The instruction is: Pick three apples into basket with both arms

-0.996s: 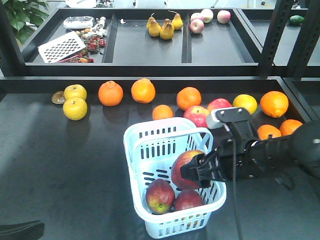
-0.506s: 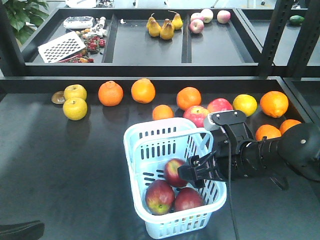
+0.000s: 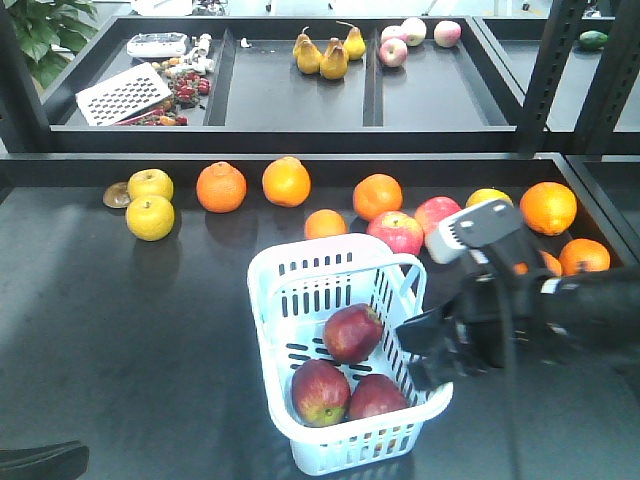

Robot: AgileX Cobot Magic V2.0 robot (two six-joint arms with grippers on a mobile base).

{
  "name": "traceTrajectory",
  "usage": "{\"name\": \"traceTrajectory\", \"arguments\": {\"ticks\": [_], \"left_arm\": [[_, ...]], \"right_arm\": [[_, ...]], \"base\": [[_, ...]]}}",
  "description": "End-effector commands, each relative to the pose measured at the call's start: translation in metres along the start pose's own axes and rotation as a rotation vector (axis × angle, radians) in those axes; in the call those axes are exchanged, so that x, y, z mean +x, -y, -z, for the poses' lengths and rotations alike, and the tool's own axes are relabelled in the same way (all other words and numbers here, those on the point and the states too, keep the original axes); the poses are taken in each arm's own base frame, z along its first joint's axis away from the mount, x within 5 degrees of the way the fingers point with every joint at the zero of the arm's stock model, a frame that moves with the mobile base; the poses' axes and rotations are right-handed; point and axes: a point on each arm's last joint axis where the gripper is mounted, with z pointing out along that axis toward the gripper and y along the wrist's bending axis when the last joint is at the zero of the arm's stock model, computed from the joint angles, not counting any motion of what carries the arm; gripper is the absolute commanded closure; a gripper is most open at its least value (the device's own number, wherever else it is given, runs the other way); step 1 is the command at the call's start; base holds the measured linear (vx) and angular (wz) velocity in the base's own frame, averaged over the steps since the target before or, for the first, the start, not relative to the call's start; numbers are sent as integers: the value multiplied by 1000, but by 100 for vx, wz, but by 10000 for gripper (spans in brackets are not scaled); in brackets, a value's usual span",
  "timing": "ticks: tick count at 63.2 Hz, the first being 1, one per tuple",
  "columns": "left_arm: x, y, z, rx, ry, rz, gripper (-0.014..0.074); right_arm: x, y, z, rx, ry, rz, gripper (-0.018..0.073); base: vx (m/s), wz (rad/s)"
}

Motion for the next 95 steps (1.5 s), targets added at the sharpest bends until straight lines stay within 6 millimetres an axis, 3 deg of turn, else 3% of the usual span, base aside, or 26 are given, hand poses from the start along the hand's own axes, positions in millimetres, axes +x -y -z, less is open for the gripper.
{"name": "traceTrajectory", "arguments": {"ticks": [1,12,24,30,44,95], "left_arm": [[-12,-1,3,-14,83,26,603],[-12,-1,3,-14,83,26,603],[-12,-1,3,-14,83,26,603],[-12,-1,3,-15,84,26,603],[-12,-1,3,-15,84,26,603],[-12,0,3,-14,82,26,603]], "right_arm": [[-6,-14,31,-4,91,58,569],[28,-29,61,42,179,102,566],[92,-32,66,137,260,89,565],[109,-32,68,173,317,78,565],[114,-35,83,234,444,117,564],[115,-36,82,222,431,119,565]], "base": [[0,0],[0,0],[0,0],[0,0],[0,0],[0,0]]}}
